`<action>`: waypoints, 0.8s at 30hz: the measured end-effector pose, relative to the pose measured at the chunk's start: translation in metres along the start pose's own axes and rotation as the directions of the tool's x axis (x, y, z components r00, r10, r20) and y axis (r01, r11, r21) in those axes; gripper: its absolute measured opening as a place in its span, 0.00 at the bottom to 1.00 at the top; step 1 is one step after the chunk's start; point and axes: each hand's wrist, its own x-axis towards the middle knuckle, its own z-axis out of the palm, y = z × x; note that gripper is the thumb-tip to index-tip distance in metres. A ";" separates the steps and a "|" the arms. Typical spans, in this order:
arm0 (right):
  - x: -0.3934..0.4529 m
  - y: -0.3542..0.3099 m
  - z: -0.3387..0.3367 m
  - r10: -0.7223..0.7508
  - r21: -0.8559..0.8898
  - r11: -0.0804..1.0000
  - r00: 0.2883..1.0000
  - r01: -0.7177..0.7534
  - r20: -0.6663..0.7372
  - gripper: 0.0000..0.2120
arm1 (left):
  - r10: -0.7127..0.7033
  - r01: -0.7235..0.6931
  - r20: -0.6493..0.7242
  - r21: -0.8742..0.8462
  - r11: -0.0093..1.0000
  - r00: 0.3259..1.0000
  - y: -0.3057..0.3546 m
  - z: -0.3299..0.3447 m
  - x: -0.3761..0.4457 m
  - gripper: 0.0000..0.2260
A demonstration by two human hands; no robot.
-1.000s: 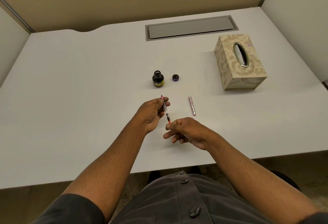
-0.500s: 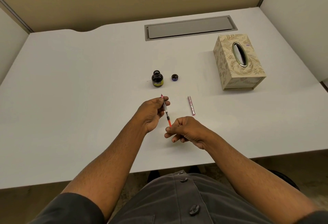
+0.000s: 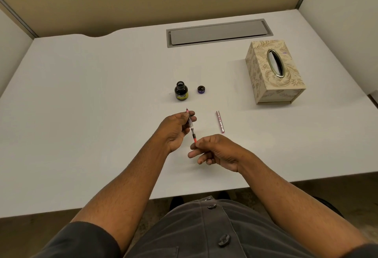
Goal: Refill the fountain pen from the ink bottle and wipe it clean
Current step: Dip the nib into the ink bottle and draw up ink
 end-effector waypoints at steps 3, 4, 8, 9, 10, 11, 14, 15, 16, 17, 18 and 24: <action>0.001 0.000 0.003 -0.013 -0.035 0.999 0.999 0.011 -0.053 0.04 | -0.001 0.001 -0.001 -0.001 1.000 1.000 0.000 0.002 -0.001 0.10; 0.002 0.000 0.004 -0.016 -0.047 0.999 0.997 0.012 -0.078 0.05 | 0.000 0.000 0.003 -0.002 1.000 1.000 0.000 0.002 -0.002 0.10; 0.004 0.001 0.006 -0.016 -0.055 0.998 0.994 0.010 -0.104 0.07 | 0.009 -0.009 0.011 -0.002 1.000 1.000 0.001 0.003 -0.002 0.10; 0.004 0.001 0.006 -0.009 -0.042 0.999 0.996 0.005 -0.091 0.08 | 0.011 -0.011 0.011 0.002 1.000 1.000 0.001 0.003 -0.002 0.10; 0.004 0.002 0.006 0.001 -0.029 1.000 0.997 -0.003 -0.076 0.10 | 0.011 -0.011 0.010 0.004 1.000 1.000 0.001 0.003 -0.001 0.10; 0.004 0.001 0.005 0.012 -0.017 1.000 0.998 -0.013 -0.061 0.12 | 0.011 -0.011 0.009 0.005 1.000 1.000 0.001 0.003 -0.001 0.10; 0.002 0.000 0.001 0.029 0.008 1.000 0.999 -0.029 -0.015 0.14 | 0.007 -0.007 0.004 0.000 1.000 1.000 0.000 0.001 0.000 0.10; 0.002 0.000 0.001 0.030 0.009 1.000 1.000 -0.029 -0.010 0.14 | 0.004 -0.004 0.002 -0.001 1.000 1.000 0.000 0.001 0.000 0.10; 0.002 -0.001 0.000 0.024 0.005 1.000 1.000 -0.024 -0.011 0.13 | 0.002 -0.002 0.002 0.001 1.000 1.000 -0.001 0.001 0.000 0.10; 0.002 0.000 0.000 0.013 -0.001 1.000 1.000 -0.013 -0.018 0.13 | 0.001 -0.001 0.004 0.002 1.000 1.000 -0.001 0.001 0.001 0.10; 0.002 0.000 0.000 0.002 -0.005 1.000 1.000 -0.002 -0.027 0.11 | 0.001 -0.001 0.007 0.003 1.000 1.000 -0.001 0.001 0.001 0.10; 0.005 0.002 0.002 -0.031 -0.021 0.999 0.994 0.029 -0.104 0.05 | 0.010 -0.011 0.017 0.010 1.000 1.000 0.001 0.003 0.001 0.10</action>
